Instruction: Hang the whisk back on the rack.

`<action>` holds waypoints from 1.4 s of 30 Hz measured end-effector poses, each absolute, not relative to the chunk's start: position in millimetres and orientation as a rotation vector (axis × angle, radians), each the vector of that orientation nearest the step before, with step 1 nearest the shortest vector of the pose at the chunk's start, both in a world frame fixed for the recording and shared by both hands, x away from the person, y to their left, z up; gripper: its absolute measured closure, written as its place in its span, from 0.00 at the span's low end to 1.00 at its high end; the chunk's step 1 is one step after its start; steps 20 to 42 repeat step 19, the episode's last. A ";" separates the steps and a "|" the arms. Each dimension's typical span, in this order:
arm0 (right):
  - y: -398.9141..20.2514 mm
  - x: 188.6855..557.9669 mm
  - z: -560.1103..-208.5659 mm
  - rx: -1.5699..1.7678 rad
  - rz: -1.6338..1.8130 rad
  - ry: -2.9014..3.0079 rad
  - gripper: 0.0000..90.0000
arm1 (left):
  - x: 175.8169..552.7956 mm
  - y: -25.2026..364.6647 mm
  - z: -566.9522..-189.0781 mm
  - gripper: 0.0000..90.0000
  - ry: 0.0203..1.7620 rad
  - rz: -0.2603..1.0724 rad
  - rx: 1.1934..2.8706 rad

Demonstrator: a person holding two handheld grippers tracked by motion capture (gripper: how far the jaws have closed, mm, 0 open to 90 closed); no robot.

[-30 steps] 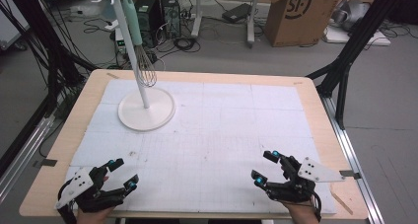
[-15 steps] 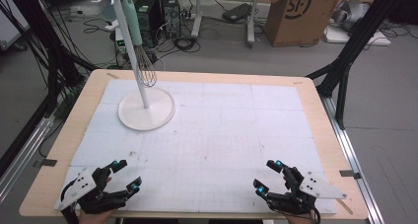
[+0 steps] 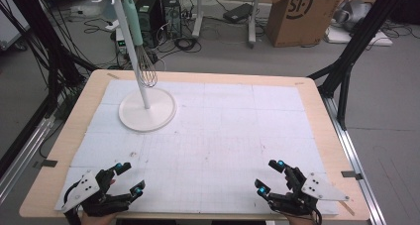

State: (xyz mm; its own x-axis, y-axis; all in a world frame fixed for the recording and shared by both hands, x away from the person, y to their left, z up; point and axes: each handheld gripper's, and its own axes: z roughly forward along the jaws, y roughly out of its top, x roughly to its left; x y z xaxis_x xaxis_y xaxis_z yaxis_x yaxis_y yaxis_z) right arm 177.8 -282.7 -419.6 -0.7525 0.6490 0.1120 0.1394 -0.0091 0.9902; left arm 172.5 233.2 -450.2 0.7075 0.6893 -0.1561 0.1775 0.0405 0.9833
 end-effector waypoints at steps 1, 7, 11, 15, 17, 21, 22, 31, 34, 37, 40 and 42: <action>-281.8 178.2 -420.0 0.820 1.813 1.898 0.26 | 172.2 233.8 -450.2 0.25 0.747 0.449 1.508; -275.3 177.7 -422.7 0.814 1.788 1.927 0.25 | 170.9 234.9 -449.3 0.25 0.747 0.451 1.508; -274.0 176.0 -423.5 0.808 1.772 1.941 0.25 | 171.1 233.9 -449.4 0.25 0.745 0.449 1.517; -275.1 175.8 -423.9 0.816 1.774 1.935 0.25 | 171.6 233.4 -449.7 0.25 0.743 0.446 1.522; -275.5 176.3 -423.9 0.814 1.773 1.928 0.25 | 171.4 233.7 -449.8 0.25 0.744 0.448 1.520; -275.4 176.9 -423.9 0.818 1.776 1.925 0.25 | 171.2 234.2 -450.0 0.25 0.748 0.446 1.517; -275.4 176.9 -423.9 0.818 1.776 1.925 0.25 | 171.2 234.2 -450.0 0.25 0.748 0.446 1.517; -275.4 176.9 -423.9 0.818 1.776 1.925 0.25 | 171.2 234.2 -450.0 0.25 0.748 0.446 1.517; -275.4 176.9 -423.9 0.818 1.776 1.925 0.25 | 171.2 234.2 -450.0 0.25 0.748 0.446 1.517; -275.4 176.9 -423.9 0.818 1.776 1.925 0.25 | 171.2 234.2 -450.0 0.25 0.748 0.446 1.517; -275.4 176.9 -423.9 0.818 1.776 1.925 0.25 | 171.2 234.2 -450.0 0.25 0.748 0.446 1.517; -275.4 176.9 -423.9 0.818 1.776 1.925 0.25 | 171.2 234.2 -450.0 0.25 0.748 0.446 1.517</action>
